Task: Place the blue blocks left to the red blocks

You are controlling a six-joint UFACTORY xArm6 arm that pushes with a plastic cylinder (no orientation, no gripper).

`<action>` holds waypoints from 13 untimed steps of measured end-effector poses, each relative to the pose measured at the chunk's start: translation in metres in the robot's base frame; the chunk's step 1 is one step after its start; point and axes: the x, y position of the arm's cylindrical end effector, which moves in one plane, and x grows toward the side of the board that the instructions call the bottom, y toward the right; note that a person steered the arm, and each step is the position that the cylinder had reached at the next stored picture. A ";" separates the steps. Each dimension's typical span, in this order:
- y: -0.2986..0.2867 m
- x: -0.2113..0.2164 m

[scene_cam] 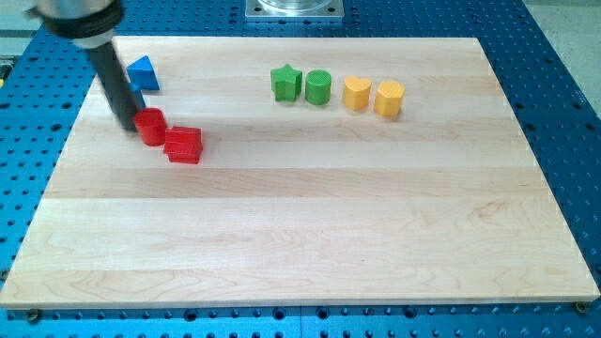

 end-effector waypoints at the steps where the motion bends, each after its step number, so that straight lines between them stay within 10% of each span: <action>1: 0.070 -0.009; 3: 0.037 -0.127; 8: -0.051 0.033; 12: -0.105 -0.082; 13: -0.079 -0.043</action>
